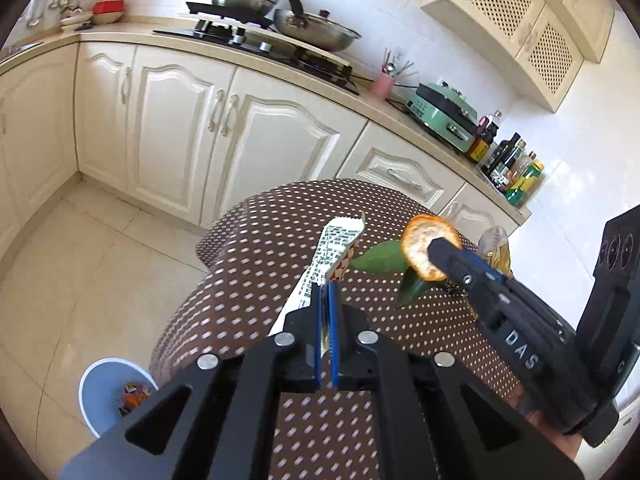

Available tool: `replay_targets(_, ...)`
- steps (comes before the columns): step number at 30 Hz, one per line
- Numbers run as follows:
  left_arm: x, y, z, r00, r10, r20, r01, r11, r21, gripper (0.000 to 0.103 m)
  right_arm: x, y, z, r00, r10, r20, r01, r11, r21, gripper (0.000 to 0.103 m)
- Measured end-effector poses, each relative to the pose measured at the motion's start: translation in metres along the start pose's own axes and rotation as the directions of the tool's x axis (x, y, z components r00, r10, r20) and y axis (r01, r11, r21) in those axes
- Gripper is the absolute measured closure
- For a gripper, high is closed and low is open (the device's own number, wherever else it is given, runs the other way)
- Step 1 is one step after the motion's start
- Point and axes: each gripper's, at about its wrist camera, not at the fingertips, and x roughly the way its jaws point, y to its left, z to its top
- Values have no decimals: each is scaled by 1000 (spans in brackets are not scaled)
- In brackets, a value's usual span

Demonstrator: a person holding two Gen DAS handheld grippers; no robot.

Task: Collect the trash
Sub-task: 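Carry the white wrapper and orange peel over the bin with both tools, then open both tools to drop the wrapper and peel into the bin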

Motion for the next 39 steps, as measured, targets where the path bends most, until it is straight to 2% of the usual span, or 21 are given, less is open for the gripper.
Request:
replay_targets(6,-32,27,-14,999,28,26,-27,999,-30,100,-2,52,-13,999,44,-20,-45,998,-49,89)
replay_targets(12,-70,73,-34,995,93,48,-88,992,-85,100,-2,113,-27,990,133,-39,-136,986,-96,89)
replay_targets(15,-87,105,-47,989,139,44,-133,983,-128,100,3,147,-37,980,187,-63,-193,974,-119,89)
replay_targets(20,-102,165,-72,974,227,7,-220,950,-222,100,25,204,-63,956,261,-137,-281,947,-155,89)
replay_targets(25,-91,216,-94,956,284,-73,-293,913,-284,100,56,243,-91,930,290,-226,-332,927,-175,89)
replay_targets(29,-75,247,-106,948,290,-135,-319,888,-332,100,90,259,-114,907,289,-305,-348,924,-159,89)
replay_targets(34,-48,281,-116,930,296,-219,-359,858,-368,99,128,262,-135,884,271,-380,-344,929,-136,89)
replay_targets(39,-24,301,-116,927,281,-250,-361,851,-382,98,159,257,-150,866,254,-430,-331,937,-113,89)
